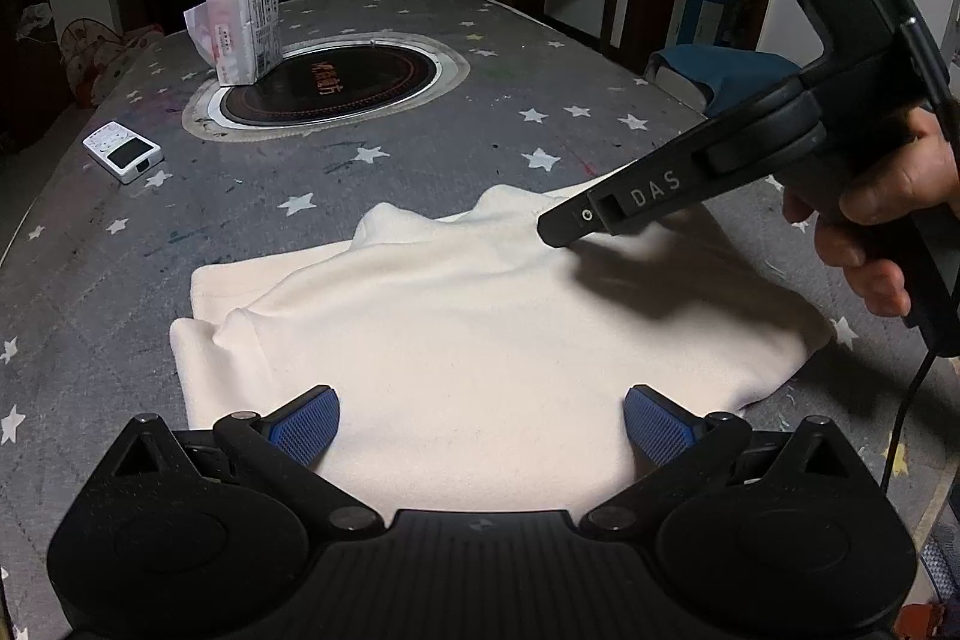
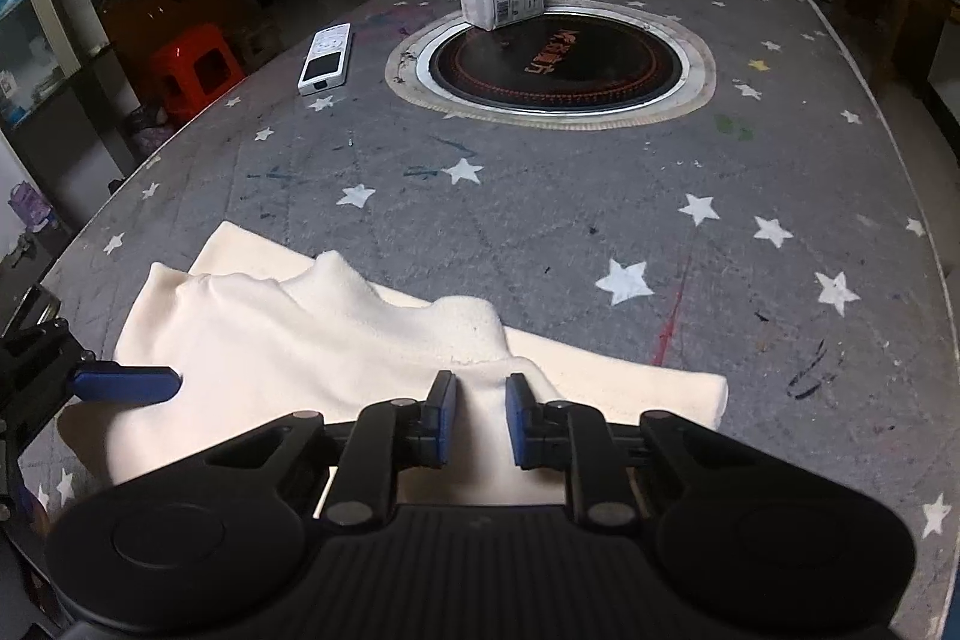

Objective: Fold clothes
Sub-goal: 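Sweep the open right gripper across the folded sweatshirt to flatten it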

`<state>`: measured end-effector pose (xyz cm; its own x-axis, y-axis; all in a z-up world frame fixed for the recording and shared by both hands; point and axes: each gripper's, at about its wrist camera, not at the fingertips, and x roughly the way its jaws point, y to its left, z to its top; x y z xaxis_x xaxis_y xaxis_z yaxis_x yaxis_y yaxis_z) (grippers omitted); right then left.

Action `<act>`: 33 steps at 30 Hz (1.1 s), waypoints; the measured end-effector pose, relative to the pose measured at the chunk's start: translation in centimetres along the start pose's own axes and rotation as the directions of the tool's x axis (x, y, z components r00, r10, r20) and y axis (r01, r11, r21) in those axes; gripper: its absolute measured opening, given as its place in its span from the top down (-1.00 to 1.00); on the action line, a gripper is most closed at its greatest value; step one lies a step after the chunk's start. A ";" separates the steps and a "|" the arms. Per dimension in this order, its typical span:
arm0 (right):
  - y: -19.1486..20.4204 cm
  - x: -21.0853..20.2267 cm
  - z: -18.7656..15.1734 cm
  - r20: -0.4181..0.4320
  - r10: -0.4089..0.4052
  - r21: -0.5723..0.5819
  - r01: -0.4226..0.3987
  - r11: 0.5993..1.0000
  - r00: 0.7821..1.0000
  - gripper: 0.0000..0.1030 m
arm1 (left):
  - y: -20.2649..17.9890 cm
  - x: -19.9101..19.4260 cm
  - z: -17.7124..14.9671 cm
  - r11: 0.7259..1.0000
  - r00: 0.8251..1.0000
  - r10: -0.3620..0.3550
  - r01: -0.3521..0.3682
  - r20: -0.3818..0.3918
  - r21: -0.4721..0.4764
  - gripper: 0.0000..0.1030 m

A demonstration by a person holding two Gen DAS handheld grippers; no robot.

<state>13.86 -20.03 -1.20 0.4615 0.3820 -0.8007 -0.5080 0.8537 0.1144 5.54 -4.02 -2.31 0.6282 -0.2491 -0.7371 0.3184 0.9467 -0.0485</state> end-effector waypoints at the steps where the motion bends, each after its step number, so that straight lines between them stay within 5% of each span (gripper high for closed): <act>1: 0.2 -0.2 0.1 0.005 -0.002 -0.005 0.002 1.000 1.000 0.67 | 0.1 -0.2 0.0 1.000 1.000 0.002 -0.002 0.004 -0.002 -1.00; 14: 4.4 -0.4 1.2 0.033 0.059 -0.100 -0.056 0.993 0.998 0.66 | 5.3 -2.6 -1.5 0.986 0.994 0.109 -0.106 0.012 -0.126 -1.00; 33: 8.8 3.3 2.3 -0.004 0.082 -0.167 -0.081 0.983 0.997 0.63 | 9.0 -2.6 -2.5 0.961 0.989 0.145 -0.142 -0.004 -0.235 -1.00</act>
<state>12.60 -10.46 -1.48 0.4154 0.4491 -0.7911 -0.6579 0.7489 0.0797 4.97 5.69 -2.54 0.6649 -0.1085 -0.7390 0.0500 0.9936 -0.1009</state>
